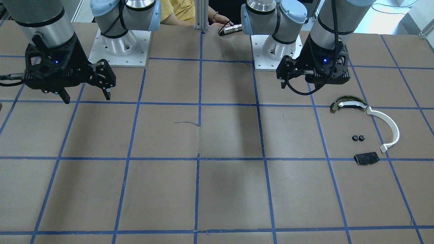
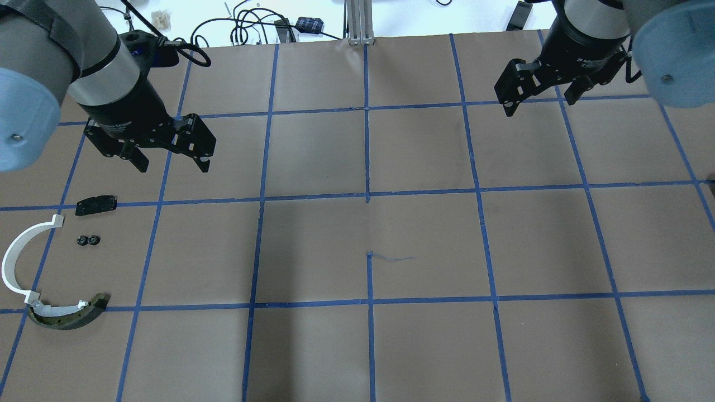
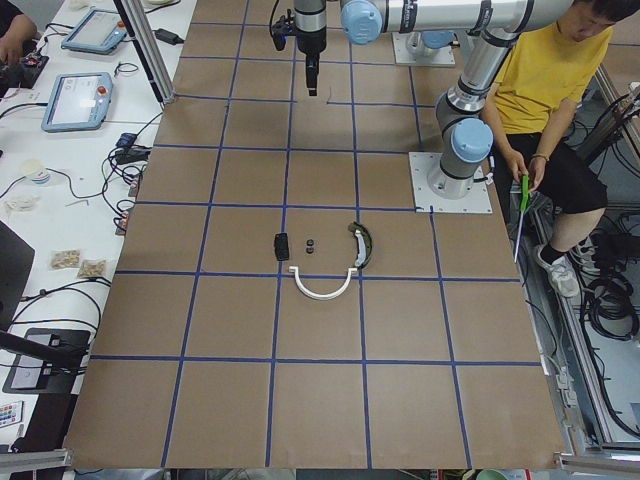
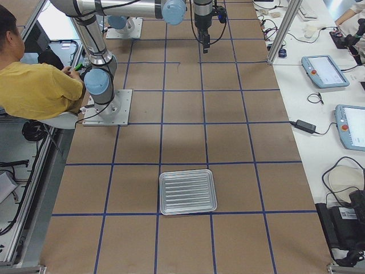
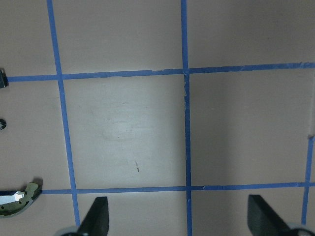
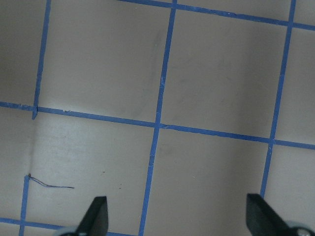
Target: Place bearing gear from tray to pile
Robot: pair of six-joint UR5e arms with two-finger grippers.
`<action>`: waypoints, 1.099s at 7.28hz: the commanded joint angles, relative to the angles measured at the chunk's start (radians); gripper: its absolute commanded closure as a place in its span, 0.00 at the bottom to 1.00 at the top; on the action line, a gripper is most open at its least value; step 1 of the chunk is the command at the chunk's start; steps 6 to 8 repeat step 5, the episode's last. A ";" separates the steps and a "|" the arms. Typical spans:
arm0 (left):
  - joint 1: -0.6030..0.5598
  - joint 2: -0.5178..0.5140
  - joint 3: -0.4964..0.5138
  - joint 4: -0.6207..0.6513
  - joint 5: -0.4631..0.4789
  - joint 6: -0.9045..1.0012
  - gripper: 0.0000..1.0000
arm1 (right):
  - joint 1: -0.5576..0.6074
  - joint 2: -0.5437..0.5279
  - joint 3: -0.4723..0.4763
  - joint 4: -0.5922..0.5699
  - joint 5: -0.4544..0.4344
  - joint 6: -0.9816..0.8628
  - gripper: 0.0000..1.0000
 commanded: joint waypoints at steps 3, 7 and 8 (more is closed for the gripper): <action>-0.002 0.002 -0.008 -0.002 -0.021 0.003 0.00 | 0.000 0.000 0.000 -0.001 0.000 -0.002 0.00; 0.001 0.002 -0.007 0.000 -0.019 0.003 0.00 | 0.000 0.000 0.000 -0.001 0.000 0.001 0.00; 0.001 0.002 -0.007 0.000 -0.019 0.003 0.00 | 0.000 0.000 0.000 -0.001 0.000 0.001 0.00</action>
